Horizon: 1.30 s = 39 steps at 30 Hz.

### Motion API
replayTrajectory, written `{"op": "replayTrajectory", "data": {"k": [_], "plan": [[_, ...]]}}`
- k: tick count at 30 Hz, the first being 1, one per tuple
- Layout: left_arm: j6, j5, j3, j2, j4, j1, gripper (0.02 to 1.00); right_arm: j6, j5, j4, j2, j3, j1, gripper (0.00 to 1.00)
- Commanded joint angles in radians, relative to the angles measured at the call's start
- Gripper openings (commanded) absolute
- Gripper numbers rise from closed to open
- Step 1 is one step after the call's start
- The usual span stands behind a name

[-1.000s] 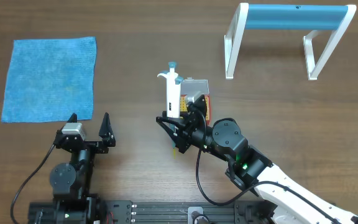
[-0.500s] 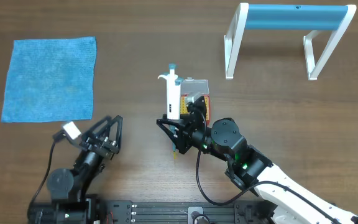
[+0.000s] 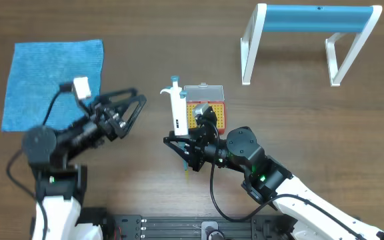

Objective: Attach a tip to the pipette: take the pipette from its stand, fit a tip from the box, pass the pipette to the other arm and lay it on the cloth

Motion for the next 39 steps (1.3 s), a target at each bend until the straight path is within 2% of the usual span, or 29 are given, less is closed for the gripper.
{"op": "replayTrajectory", "data": {"k": [1, 3, 6, 9, 12, 13, 14, 15, 22, 27, 29, 30, 31, 32, 39], "plan": [[0.03, 0.322, 0.153, 0.271, 0.149, 0.0, 0.915, 0.008, -0.057, 0.018, -0.01, -0.001, -0.005, 0.071], [0.03, 0.367, 0.174, 0.348, 0.178, -0.021, 0.917, 0.008, -0.057, 0.043, -0.01, -0.001, -0.005, 0.071], [0.031, 0.37, 0.174, 0.395, 0.232, -0.112, 0.919, 0.008, -0.065, 0.117, -0.01, -0.001, -0.005, 0.071], [0.031, 0.342, 0.174, 0.426, 0.29, -0.233, 0.919, 0.008, -0.065, 0.125, -0.009, -0.001, -0.005, 0.071], [0.031, 0.301, 0.174, 0.428, 0.335, -0.289, 0.919, 0.008, -0.065, 0.125, -0.009, -0.001, -0.005, 0.071], [0.031, 0.302, 0.174, 0.428, 0.346, -0.294, 0.906, 0.008, -0.065, 0.125, -0.009, -0.001, -0.005, 0.069], [0.031, 0.302, 0.174, 0.428, 0.345, -0.294, 0.818, 0.008, -0.065, 0.125, -0.009, -0.001, -0.005, 0.071], [0.031, 0.302, 0.174, 0.428, 0.345, -0.293, 0.783, 0.008, -0.065, 0.125, -0.009, -0.001, -0.005, 0.073], [0.042, 0.254, 0.174, 0.43, 0.341, -0.273, 0.798, 0.008, -0.101, 0.117, -0.009, -0.001, -0.005, 0.071], [0.042, 0.251, 0.174, 0.433, 0.341, -0.246, 0.748, 0.007, -0.101, 0.114, -0.009, -0.001, -0.005, 0.071], [0.042, 0.251, 0.174, 0.435, 0.334, -0.246, 0.649, 0.007, -0.101, 0.114, -0.009, -0.001, -0.005, 0.071], [0.042, 0.254, 0.174, 0.435, 0.287, -0.246, 0.553, 0.007, -0.101, 0.114, -0.009, -0.001, -0.005, 0.073], [0.042, 0.262, 0.174, 0.435, 0.255, -0.246, 0.062, 0.007, -0.101, 0.114, -0.009, -0.001, -0.005, 0.071], [0.042, 0.261, 0.174, 0.435, 0.255, -0.246, 0.029, 0.008, -0.101, 0.114, -0.009, -0.001, -0.005, 0.071], [0.042, 0.254, 0.174, 0.435, 0.255, -0.246, 0.031, 0.008, -0.101, 0.114, -0.009, -0.001, -0.005, 0.073]]}}
